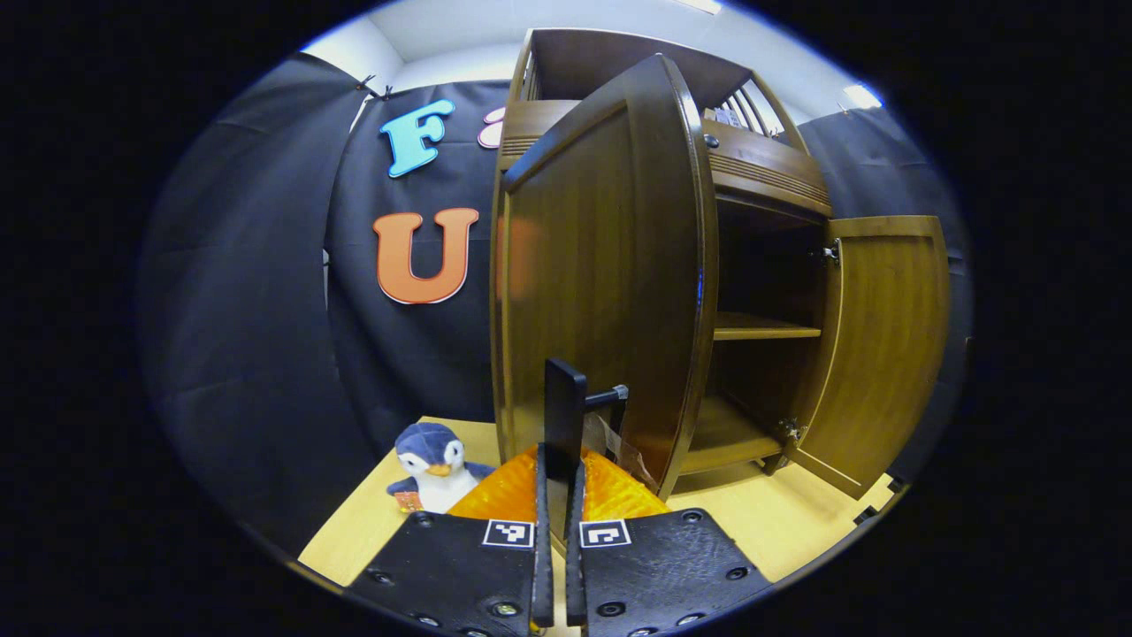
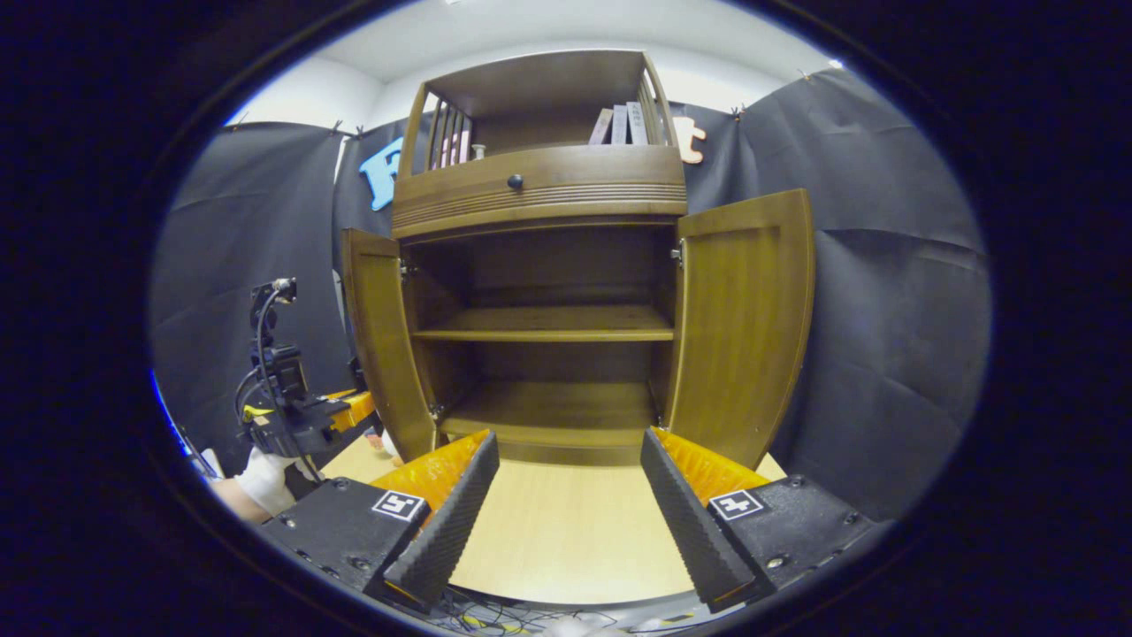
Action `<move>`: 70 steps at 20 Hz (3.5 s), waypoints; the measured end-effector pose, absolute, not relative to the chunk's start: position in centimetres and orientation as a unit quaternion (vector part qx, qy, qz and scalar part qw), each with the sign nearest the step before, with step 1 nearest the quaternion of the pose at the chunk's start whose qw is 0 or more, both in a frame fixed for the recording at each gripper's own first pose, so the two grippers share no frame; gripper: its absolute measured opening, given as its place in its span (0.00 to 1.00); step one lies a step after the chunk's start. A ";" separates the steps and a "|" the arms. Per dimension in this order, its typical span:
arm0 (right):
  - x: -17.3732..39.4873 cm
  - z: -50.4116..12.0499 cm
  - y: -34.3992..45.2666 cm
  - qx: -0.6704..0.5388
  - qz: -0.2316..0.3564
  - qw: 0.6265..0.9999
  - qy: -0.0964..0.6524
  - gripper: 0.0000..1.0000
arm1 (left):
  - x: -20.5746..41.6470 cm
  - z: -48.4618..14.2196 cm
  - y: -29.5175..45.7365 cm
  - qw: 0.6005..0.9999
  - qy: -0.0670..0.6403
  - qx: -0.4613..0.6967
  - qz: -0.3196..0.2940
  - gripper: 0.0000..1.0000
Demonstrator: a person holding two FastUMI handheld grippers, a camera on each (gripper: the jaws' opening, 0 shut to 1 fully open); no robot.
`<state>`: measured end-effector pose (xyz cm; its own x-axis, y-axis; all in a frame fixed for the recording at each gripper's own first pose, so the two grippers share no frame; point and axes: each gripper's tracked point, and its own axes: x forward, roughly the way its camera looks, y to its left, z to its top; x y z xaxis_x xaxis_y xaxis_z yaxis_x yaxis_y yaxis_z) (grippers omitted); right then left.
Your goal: Open the right door of the double-door shoe cabinet with the right hand, and open the left door with the left hand.
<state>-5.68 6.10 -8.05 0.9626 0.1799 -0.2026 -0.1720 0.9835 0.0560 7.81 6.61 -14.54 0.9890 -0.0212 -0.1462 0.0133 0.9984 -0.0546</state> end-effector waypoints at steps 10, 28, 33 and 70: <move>-6.1 -8.3 7.0 0.014 0.104 0.989 0.104 1.00 | 6.5 -13.0 12.7 0.999 0.039 0.001 0.002 0.00; -6.5 -8.4 7.6 0.012 0.110 0.988 0.107 1.00 | 6.9 -13.2 17.5 0.997 0.027 0.001 -0.073 0.00; -6.3 -8.2 7.3 0.011 0.109 0.988 0.106 1.00 | 6.5 -13.2 19.2 0.996 0.041 -0.015 -0.073 0.09; -4.3 -4.8 4.3 0.021 0.072 0.995 0.063 1.00 | -2.4 -2.4 -1.0 0.998 0.025 -0.026 -0.057 0.96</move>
<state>-4.29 4.34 -4.78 0.9817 0.1457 -0.1230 -0.1404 0.9888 0.0503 -2.40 -1.01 -2.41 0.9921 -0.1160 -0.0473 0.1134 0.9921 -0.0545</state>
